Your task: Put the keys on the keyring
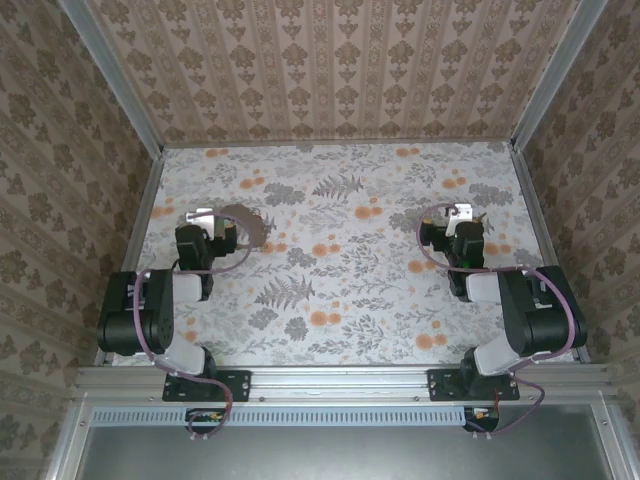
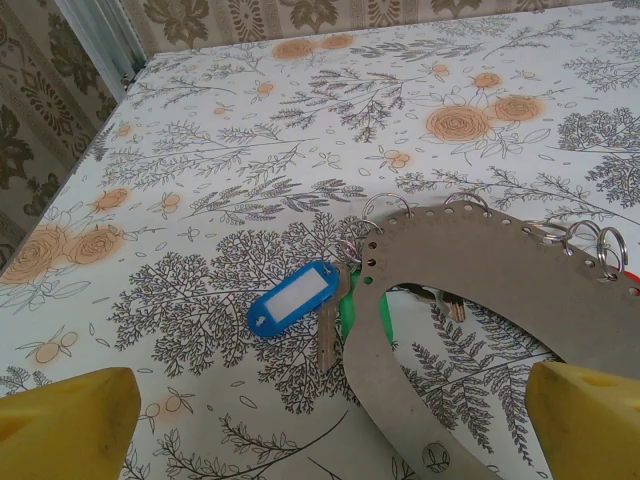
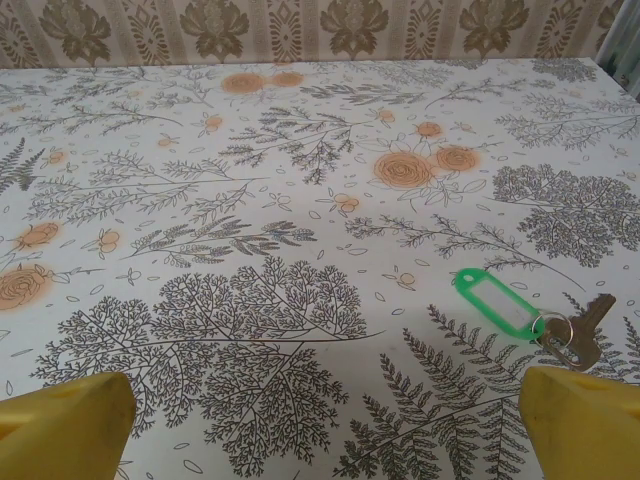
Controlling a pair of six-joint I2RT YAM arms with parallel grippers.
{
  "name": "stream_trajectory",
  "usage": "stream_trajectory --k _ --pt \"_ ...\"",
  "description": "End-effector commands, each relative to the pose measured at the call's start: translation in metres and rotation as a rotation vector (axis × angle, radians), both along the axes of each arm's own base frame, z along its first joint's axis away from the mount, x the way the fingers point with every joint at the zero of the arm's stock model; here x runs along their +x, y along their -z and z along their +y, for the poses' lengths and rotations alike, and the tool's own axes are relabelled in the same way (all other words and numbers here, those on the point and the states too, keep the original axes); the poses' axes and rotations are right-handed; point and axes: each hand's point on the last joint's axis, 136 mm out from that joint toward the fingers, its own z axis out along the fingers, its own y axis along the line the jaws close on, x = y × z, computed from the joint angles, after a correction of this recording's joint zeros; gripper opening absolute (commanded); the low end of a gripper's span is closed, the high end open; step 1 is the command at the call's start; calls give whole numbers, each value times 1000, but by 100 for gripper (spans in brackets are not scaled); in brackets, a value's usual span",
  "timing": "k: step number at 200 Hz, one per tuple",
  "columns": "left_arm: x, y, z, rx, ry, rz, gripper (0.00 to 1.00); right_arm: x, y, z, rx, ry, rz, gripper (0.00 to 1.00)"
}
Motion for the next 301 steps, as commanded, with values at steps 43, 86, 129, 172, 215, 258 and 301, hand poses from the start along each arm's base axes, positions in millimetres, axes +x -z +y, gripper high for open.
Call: stream_trajectory --k 43,86,129,172,215,258,301 --pt "3 -6 -2 -13 9 -25 100 5 -4 1 15 -12 -16 100" --pt "3 -6 -2 -14 9 -26 100 4 -3 1 15 -12 -15 100" --pt "2 -5 -3 -14 9 -24 100 4 -4 1 14 -12 -15 100" --pt "3 -6 -1 -30 18 -27 100 4 -3 1 15 -11 -15 100" --pt "3 -6 -1 -31 18 -26 100 4 -5 -2 4 17 -20 100" --pt "-5 -66 6 -34 -65 44 100 -9 -64 10 -128 73 -75 100" --pt "-34 -83 -33 -272 -135 336 100 -22 -93 53 130 29 101 100"
